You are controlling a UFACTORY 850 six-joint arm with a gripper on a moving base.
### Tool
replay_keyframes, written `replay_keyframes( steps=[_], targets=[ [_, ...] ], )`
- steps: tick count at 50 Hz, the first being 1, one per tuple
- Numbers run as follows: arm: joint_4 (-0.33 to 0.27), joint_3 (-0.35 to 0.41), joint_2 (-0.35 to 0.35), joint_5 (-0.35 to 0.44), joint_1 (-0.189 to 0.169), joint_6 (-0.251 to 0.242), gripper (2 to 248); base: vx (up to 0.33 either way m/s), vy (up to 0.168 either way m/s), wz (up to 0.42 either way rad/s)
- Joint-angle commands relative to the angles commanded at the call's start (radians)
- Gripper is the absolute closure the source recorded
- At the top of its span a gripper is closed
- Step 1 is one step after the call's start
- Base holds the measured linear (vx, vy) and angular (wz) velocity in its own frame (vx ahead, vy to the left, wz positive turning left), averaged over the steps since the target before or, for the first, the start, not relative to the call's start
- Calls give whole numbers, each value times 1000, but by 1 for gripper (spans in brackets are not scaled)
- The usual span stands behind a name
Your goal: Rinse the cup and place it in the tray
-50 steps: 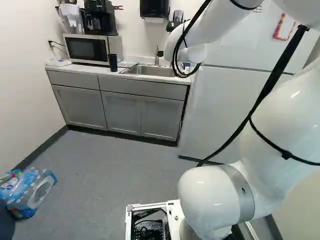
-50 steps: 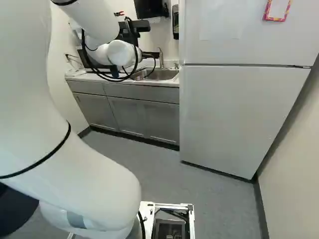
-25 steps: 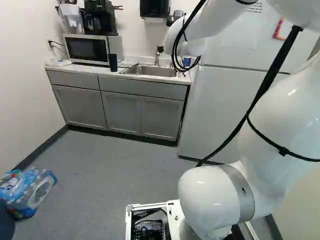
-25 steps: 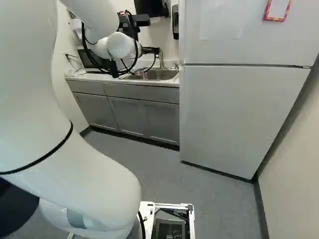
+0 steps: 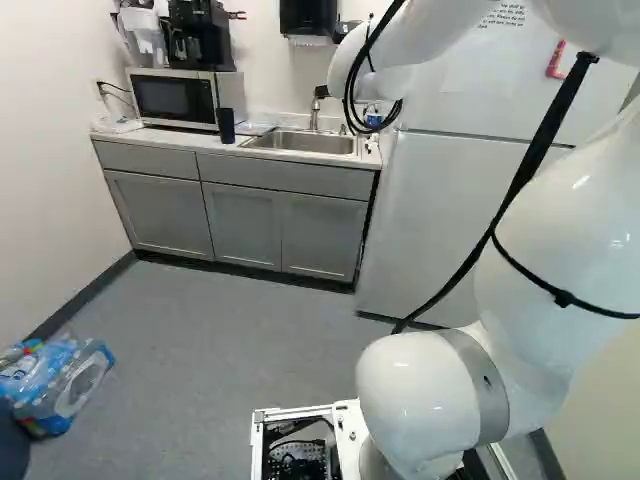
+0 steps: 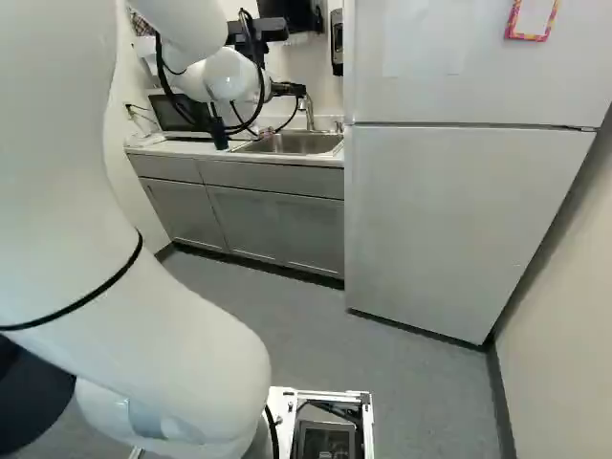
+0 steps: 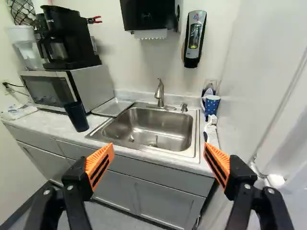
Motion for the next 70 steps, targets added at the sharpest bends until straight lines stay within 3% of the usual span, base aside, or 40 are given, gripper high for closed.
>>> replay_keyframes(
  steps=[70],
  targets=[
    [0,0,0,0,0,0,3,36,3,7]
  ],
)
